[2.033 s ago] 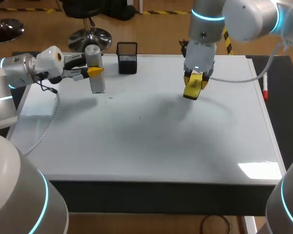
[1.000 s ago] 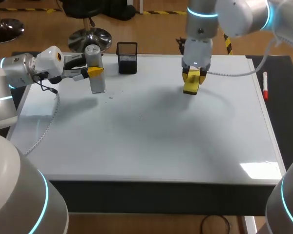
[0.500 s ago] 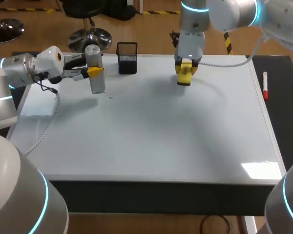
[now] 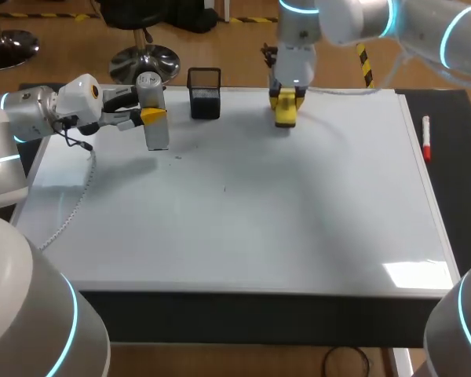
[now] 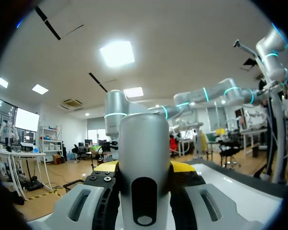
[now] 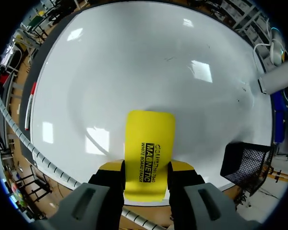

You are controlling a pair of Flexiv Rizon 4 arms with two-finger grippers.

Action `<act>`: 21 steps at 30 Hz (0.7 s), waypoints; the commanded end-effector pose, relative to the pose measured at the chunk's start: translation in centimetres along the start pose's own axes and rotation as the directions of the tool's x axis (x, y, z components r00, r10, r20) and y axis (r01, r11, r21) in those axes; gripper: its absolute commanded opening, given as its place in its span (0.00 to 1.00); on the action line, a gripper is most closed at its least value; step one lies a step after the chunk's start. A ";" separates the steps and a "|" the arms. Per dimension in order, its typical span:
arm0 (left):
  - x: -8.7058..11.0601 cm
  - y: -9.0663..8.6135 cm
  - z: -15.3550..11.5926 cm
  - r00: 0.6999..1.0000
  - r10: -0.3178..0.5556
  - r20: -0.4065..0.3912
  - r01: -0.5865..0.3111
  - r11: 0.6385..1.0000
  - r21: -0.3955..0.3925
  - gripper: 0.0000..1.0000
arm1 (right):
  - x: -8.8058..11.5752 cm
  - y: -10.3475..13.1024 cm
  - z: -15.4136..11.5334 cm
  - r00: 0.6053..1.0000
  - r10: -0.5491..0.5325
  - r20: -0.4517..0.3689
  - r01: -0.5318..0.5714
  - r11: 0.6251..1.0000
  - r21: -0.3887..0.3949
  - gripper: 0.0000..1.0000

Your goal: Pick up the inspection probe, press it on each red-marked spot on the whiteboard one by one, put down the probe, pick up the eraser, and wipe off all the red marks.

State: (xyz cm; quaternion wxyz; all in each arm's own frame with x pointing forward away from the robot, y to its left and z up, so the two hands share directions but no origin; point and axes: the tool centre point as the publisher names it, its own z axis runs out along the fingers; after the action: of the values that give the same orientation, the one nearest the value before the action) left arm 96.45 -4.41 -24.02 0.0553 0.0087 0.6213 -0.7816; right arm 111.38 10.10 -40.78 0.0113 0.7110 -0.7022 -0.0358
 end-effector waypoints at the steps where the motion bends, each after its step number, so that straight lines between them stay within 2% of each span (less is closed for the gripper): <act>1: 0.1 -0.1 0.1 1.000 0.003 0.003 -0.003 1.000 0.000 0.00 | -1.4 -1.9 0.2 1.000 -0.014 -0.026 0.012 0.998 -0.054 0.00; 21: 0.1 -0.1 0.1 1.000 0.003 0.003 -0.003 1.000 0.000 0.00 | -4.8 -3.9 1.3 0.997 -0.075 -0.003 0.074 0.995 -0.066 0.00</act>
State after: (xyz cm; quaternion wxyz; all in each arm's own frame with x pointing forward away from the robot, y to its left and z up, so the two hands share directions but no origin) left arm 96.45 -4.40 -24.03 0.0554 0.0087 0.6213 -0.7816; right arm 114.33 14.64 -41.90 0.0198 0.7357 -0.6753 -0.0484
